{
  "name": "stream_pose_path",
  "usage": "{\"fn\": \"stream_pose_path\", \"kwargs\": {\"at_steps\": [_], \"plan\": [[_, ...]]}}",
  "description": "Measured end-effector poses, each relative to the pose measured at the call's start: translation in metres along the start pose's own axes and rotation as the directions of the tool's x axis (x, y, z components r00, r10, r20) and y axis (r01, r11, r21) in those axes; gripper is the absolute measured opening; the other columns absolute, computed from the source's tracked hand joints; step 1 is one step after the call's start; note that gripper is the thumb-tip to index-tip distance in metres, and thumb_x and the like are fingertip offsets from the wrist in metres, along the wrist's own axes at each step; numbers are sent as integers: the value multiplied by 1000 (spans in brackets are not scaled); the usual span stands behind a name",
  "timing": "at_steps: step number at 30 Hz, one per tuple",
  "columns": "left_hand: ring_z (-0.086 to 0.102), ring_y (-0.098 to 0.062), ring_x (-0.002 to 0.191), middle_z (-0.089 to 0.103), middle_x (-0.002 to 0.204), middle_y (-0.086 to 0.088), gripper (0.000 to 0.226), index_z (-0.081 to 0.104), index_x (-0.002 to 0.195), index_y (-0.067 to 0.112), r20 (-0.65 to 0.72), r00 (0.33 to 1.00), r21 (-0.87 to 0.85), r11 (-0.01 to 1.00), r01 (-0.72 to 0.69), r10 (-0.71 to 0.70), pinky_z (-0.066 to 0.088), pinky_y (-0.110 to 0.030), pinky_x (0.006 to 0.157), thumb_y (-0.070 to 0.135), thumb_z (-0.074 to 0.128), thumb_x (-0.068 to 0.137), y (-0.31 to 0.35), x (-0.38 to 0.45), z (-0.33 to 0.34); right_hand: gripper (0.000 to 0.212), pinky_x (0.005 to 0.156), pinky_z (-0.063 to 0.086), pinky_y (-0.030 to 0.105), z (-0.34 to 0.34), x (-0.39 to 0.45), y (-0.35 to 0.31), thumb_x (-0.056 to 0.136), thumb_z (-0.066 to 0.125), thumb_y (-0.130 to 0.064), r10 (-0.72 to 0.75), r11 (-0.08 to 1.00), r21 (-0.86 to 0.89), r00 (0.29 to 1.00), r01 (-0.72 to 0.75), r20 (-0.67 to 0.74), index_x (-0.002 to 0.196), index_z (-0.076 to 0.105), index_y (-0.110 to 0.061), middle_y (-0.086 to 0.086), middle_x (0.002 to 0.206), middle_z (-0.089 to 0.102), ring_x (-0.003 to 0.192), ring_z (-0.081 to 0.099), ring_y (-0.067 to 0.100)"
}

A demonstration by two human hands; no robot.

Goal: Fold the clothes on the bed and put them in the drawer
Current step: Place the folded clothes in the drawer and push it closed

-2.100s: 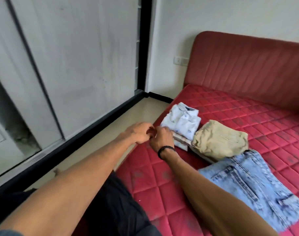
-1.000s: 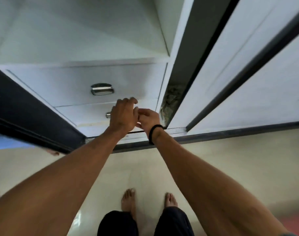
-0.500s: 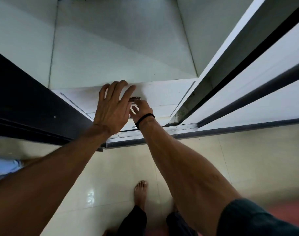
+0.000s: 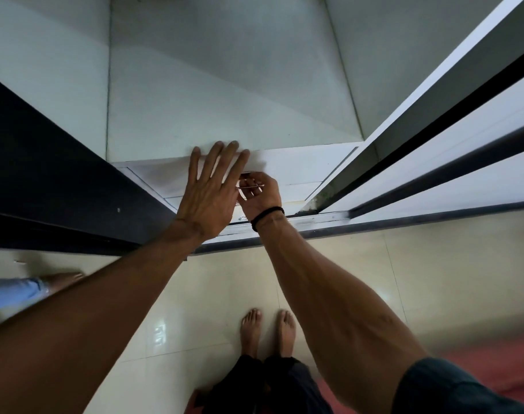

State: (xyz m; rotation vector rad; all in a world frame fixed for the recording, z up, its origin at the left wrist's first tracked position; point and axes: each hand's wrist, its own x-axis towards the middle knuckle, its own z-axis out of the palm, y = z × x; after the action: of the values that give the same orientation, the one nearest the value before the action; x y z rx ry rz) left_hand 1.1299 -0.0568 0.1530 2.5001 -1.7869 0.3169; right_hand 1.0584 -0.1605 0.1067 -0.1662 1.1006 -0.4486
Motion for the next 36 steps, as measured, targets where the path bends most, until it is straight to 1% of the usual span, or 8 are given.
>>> {"fn": "stream_pose_path", "kwargs": {"at_steps": [4,8,11,16,19,23,29,36], "plan": [[32,-34,148,33,162,-11,74,31,159,10,-33,999,14,999,-41,41,16,-57,122,24,64,95,13,-9,1,24,71,53,32,-14,-11,-4,85,74,-19,10,998,62,994,-17,108,66,60,-16,0,68,55,74,58,19],[29,-35,150,32,163,-13,79,27,159,7,32,999,-16,1000,10,-10,18,-51,124,20,66,91,19,-12,3,42,96,56,40,-13,-21,-2,71,90,-51,-25,999,-28,988,30,152,83,65,-19,-1,80,53,98,60,20],[29,-35,150,32,163,-14,82,28,159,5,59,998,-26,999,34,-32,15,-51,127,18,68,89,24,-18,3,51,101,54,42,-17,-29,1,65,87,-65,-39,998,-43,991,44,128,80,67,-20,-1,81,52,98,58,21],[36,-34,147,39,158,-14,72,36,155,3,54,998,-121,992,45,-38,19,-49,126,14,66,91,37,-38,-8,66,85,53,37,-31,-50,7,53,82,-80,5,994,-111,997,4,78,71,56,-23,-4,73,48,91,54,20],[32,-33,150,38,159,-15,60,38,154,3,50,998,-214,976,35,-25,22,-48,126,14,57,98,49,-58,-19,68,79,53,34,-48,-65,20,45,85,-81,9,994,-107,999,-5,37,68,57,-23,-3,72,48,82,54,19],[36,-30,148,43,157,-13,47,44,151,7,45,999,-315,948,35,-22,27,-46,124,23,50,107,69,-84,-32,62,79,57,34,-94,-90,35,60,81,-79,33,992,-127,997,-24,68,67,57,-22,-2,75,52,78,60,18],[66,-31,104,73,111,-11,30,71,117,5,31,991,-417,899,133,-132,54,-38,89,3,75,87,100,-98,-63,57,105,52,45,-141,-130,51,70,78,-74,57,988,-144,995,-46,77,74,59,-21,1,85,69,96,70,19],[68,-30,99,75,106,-5,20,74,113,12,151,973,-407,885,224,-176,59,-38,79,19,71,94,129,-134,-86,47,111,49,44,-186,-170,59,76,81,-64,108,987,-131,990,-95,95,84,71,-19,3,97,70,104,71,21]]}}
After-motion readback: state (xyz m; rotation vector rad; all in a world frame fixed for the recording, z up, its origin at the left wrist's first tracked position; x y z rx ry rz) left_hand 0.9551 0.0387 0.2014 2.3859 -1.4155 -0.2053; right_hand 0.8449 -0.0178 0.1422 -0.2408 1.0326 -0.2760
